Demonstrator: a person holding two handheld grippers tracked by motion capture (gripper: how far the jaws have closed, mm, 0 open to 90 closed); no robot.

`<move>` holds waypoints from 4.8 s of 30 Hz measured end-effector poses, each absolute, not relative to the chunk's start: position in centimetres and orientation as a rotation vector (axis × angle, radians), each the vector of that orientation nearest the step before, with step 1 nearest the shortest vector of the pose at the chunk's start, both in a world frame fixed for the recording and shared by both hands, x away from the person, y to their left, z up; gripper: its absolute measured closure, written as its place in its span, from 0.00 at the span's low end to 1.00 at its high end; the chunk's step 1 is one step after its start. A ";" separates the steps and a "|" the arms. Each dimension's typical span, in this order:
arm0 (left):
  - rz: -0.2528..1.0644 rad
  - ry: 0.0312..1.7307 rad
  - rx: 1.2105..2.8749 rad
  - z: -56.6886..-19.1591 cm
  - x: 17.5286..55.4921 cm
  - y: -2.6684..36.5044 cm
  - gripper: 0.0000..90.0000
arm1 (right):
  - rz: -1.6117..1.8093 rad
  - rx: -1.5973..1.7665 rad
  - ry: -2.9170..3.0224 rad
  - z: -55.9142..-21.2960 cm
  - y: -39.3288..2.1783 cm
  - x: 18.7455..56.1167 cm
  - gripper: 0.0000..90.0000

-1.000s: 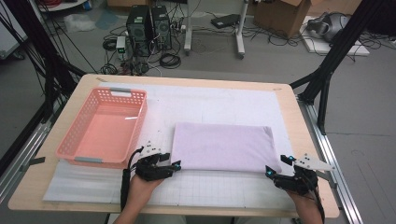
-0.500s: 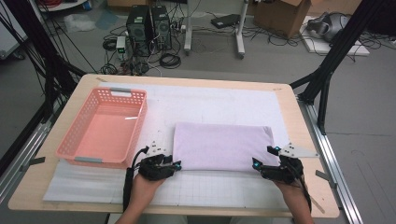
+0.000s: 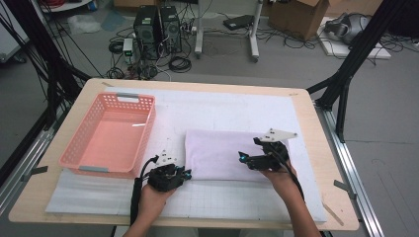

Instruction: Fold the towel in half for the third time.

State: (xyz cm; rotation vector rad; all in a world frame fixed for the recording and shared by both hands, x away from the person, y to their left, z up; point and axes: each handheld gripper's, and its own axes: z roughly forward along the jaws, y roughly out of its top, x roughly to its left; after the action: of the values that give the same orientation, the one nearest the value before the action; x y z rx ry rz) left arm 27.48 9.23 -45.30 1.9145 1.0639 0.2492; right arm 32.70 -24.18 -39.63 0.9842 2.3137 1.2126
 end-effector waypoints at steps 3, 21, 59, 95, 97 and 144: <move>0.249 1.074 1.911 -45.3 27.5 9.2 0.84 | 1.183 0.963 2.347 -39.3 -22.6 34.1 0.23; 0.185 1.108 1.860 -45.4 27.5 9.8 0.86 | 1.108 0.878 2.542 -41.2 -15.4 40.2 0.38; 0.139 1.108 1.799 -43.8 26.3 12.0 0.90 | 1.066 0.722 2.709 -42.0 -8.4 43.0 0.88; 0.047 0.861 1.863 -39.3 29.2 0.3 0.89 | 1.274 0.824 2.446 -38.1 -20.5 41.0 0.88; 0.044 0.862 1.861 -39.5 29.4 -0.4 0.89 | 1.259 0.826 2.447 -38.3 -21.1 41.1 0.88; 0.275 0.829 1.808 -43.3 29.0 6.7 0.43 | 1.047 1.072 2.278 -40.0 -32.3 38.5 0.71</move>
State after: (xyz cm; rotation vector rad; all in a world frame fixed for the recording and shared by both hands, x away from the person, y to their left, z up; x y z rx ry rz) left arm 29.00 6.73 -43.28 1.8078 0.8287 0.2746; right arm 38.51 -32.33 -39.97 1.0716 2.2779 1.0466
